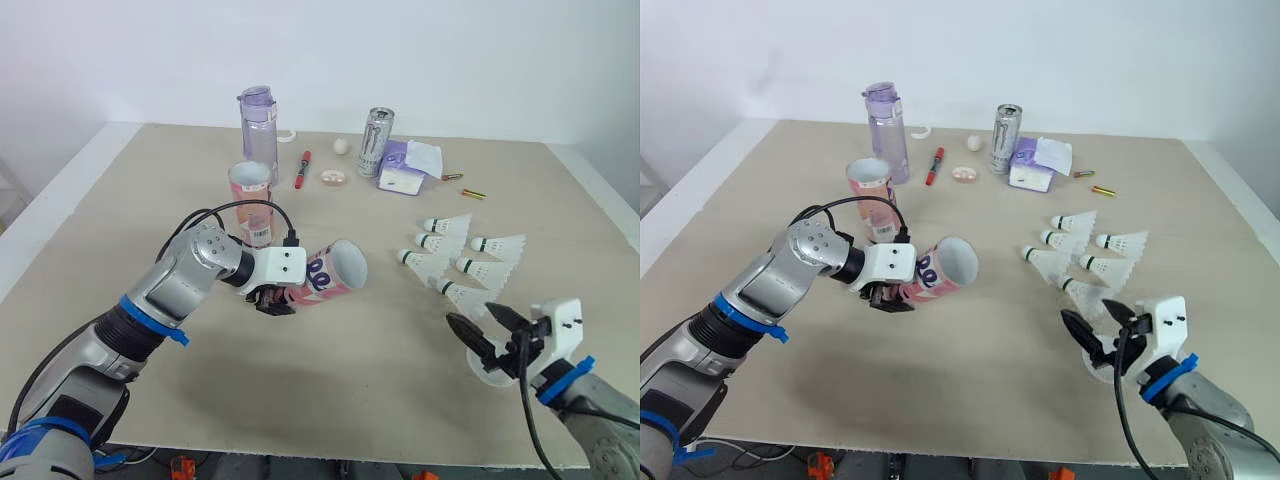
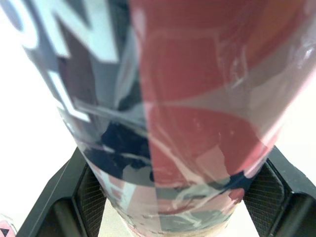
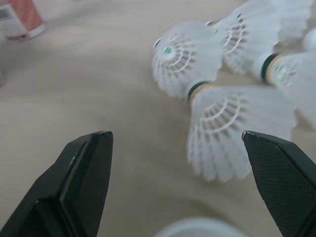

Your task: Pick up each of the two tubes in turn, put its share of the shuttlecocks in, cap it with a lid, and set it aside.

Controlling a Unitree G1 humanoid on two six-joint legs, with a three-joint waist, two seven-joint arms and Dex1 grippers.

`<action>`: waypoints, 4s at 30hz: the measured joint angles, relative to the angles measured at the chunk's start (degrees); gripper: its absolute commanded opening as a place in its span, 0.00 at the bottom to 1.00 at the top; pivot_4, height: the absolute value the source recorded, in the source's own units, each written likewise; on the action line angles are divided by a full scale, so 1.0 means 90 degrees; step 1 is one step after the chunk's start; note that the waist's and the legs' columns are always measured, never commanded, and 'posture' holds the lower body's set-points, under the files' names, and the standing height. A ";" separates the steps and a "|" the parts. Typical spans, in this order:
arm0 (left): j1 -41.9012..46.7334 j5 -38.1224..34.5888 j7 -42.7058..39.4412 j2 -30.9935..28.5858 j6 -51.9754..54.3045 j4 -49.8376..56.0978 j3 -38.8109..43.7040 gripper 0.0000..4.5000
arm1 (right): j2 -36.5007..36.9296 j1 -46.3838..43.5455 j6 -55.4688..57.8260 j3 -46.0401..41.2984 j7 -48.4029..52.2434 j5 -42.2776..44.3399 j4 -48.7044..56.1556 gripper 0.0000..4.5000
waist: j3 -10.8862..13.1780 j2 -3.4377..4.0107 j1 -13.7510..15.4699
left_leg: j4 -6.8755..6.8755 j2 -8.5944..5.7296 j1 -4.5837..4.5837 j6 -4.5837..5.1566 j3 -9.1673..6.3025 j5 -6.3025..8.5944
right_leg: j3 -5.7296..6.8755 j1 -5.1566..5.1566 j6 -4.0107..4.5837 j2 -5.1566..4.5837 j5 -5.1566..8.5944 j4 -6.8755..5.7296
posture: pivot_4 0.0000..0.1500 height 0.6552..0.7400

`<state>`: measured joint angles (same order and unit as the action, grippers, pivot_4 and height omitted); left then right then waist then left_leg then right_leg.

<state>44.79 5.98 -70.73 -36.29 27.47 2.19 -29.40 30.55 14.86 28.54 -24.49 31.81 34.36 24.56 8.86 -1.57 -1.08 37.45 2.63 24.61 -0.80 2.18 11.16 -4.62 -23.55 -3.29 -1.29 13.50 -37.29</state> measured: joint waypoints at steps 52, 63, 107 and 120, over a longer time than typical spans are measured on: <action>0.0213 -0.0134 -0.0082 0.0358 0.0028 -0.0620 0.0148 0.74 | 0.2457 -0.3496 -0.1148 0.1899 0.2253 -0.0842 0.1184 0.01 | 0.0008 0.0006 0.0006 | -0.0003 -0.0014 0.0022 0.0015 -0.0011 -0.0008 | 0.0001 0.0001 -0.0010 -0.0002 0.0009 0.0020 | 1.00 1.00; 0.0204 -0.0162 -0.0017 0.0424 0.0292 -0.0585 0.0206 0.74 | 0.2261 -0.4459 -0.2369 0.3278 0.2785 -0.2293 0.0004 0.15 | 0.0008 0.0006 0.0020 | 0.0006 -0.0023 0.0046 0.0018 -0.0019 -0.0008 | 0.0004 -0.0013 -0.0015 -0.0005 0.0007 0.0017 | 1.00 1.00; 0.0253 0.0022 -0.0060 0.0397 0.0039 -0.0612 0.0120 0.74 | -0.0940 -0.2323 0.0851 0.1484 -0.1718 -0.1107 -0.0655 0.98 | 0.0003 0.0022 -0.0005 | 0.0007 -0.0023 0.0044 0.0020 -0.0053 -0.0012 | 0.0024 0.0001 -0.0009 0.0002 0.0008 0.0008 | 1.00 1.00; 0.0255 0.0036 -0.0049 0.0406 0.0054 -0.0609 0.0121 0.74 | -0.1053 -0.3026 0.0898 0.1502 -0.1688 -0.1133 -0.1564 0.13 | 0.0003 0.0022 -0.0007 | 0.0007 -0.0023 0.0044 0.0021 -0.0053 -0.0013 | 0.0024 0.0001 -0.0011 0.0002 0.0006 0.0008 | 1.00 1.00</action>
<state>47.09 6.30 -71.16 -32.64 27.95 -3.28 -28.31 21.07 -12.37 36.62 -10.97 16.61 24.16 10.49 8.89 -1.38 -1.14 37.52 2.42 25.01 -0.61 1.70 11.05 -4.40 -23.54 -3.39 -1.26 13.55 -37.22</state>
